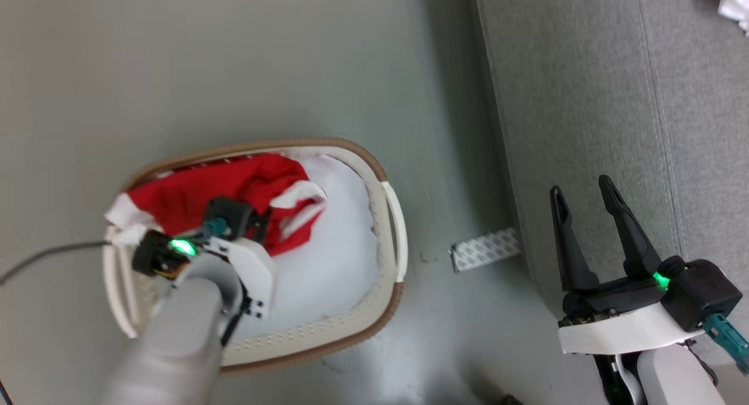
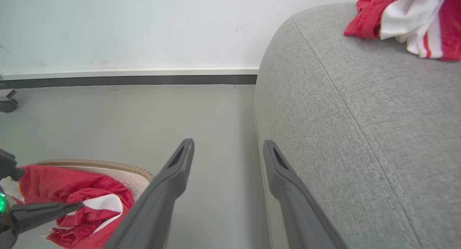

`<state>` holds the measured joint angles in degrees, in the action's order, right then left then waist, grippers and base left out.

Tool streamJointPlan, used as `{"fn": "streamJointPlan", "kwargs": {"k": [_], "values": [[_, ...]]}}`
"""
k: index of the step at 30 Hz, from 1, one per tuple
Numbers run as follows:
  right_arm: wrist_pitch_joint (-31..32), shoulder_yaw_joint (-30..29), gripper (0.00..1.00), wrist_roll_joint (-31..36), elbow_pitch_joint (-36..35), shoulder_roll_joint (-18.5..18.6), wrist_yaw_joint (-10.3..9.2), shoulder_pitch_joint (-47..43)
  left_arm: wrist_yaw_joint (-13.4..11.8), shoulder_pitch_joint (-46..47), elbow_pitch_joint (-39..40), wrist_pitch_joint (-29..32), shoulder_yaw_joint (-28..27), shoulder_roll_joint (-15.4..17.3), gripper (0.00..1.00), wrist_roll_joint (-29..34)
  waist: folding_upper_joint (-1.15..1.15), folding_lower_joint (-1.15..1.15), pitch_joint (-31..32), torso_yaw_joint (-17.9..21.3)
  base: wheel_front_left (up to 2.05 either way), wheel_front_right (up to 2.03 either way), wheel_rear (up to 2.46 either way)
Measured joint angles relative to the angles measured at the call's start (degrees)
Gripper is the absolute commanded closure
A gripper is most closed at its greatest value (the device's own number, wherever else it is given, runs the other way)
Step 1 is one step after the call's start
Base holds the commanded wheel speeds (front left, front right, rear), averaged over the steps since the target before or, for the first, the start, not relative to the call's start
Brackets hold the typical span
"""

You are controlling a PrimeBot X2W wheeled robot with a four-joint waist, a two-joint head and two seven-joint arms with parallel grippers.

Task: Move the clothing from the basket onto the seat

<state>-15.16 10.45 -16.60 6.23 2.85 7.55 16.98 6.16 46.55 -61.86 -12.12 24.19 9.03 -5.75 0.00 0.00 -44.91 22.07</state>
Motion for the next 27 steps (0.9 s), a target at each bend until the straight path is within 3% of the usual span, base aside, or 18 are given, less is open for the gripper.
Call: {"fn": "streamJointPlan", "kwargs": {"k": [7,13,22,27], "values": [[0.0,-1.7,0.0,2.6,3.3,0.0,0.0,-1.3,1.1,-6.5,3.3,-2.5,0.5,-3.4,1.0,-5.6,0.0,0.0,7.4,-3.3,0.0,0.0,0.0],[0.0,-2.2,0.0,4.3,6.8,-0.1,0.0,-3.9,1.2,-13.4,10.3,-2.6,4.9,-4.7,1.0,-12.6,0.0,-0.01,16.4,-6.7,0.0,0.0,0.0],[0.0,-1.8,0.0,5.8,10.7,-0.1,0.0,-9.2,1.1,-19.5,25.4,2.3,5.9,-1.3,1.0,-19.6,0.0,-0.02,30.9,-12.0,0.0,0.0,0.0],[0.0,-1.7,0.0,5.8,12.3,-0.1,0.0,-11.9,-1.0,-22.4,35.9,6.6,5.1,-0.1,1.0,-21.1,0.0,-0.03,37.7,-14.5,0.0,0.0,0.0]]}}
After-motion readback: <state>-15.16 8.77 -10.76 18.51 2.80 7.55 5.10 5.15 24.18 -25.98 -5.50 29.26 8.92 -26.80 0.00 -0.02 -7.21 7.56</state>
